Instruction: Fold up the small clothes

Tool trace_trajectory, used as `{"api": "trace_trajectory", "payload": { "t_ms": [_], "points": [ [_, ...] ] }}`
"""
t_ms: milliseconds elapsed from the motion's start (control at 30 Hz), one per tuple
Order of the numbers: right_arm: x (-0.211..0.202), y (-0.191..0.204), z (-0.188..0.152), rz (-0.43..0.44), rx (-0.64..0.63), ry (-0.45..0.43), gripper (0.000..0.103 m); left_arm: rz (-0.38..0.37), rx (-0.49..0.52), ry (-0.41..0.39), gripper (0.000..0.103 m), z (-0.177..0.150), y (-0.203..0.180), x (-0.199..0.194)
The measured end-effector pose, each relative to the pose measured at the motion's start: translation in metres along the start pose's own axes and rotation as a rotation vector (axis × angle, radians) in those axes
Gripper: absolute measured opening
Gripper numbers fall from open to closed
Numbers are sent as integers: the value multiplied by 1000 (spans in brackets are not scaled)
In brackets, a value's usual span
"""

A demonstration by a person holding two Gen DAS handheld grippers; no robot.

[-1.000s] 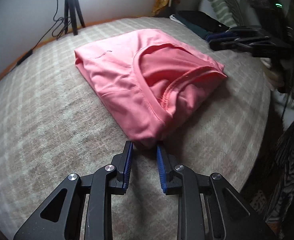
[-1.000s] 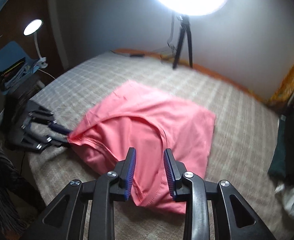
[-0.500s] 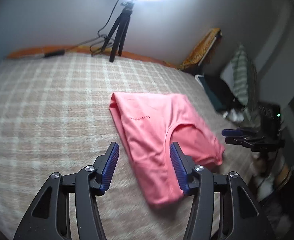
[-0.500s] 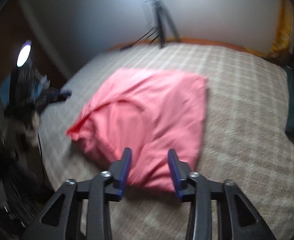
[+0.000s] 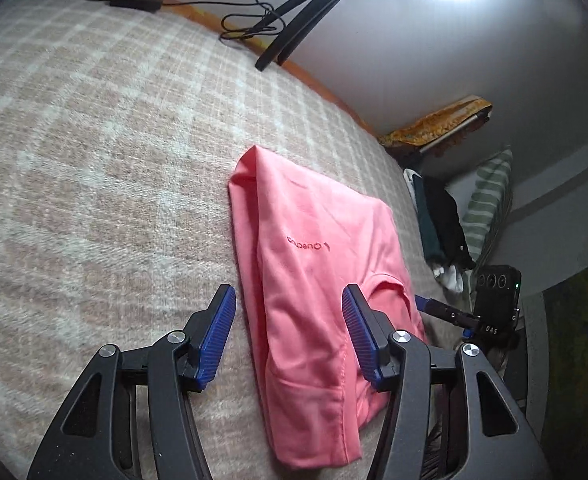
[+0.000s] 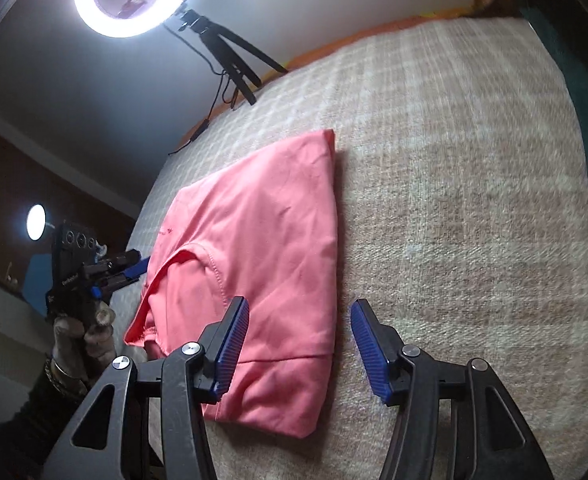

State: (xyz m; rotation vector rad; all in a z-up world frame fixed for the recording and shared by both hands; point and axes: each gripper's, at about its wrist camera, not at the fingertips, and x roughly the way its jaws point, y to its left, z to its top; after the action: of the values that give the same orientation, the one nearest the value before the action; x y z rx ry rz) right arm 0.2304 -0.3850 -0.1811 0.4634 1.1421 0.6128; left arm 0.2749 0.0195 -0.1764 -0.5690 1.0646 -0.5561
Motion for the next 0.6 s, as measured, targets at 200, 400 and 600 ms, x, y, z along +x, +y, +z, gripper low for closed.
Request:
{"api": "trace_trajectory", "payload": {
  "t_ms": [200,400,600],
  "points": [
    [4,-12,4,66,54,1,54,6,-46,-3,54,10,10,6],
    [5,-9,-4,86,56,30,54,11,-67,-25,54,29,18,7],
    [-2,-9,-29,117,54,72,54,-49,-104,-19,60,41,25,13]
  ]
}}
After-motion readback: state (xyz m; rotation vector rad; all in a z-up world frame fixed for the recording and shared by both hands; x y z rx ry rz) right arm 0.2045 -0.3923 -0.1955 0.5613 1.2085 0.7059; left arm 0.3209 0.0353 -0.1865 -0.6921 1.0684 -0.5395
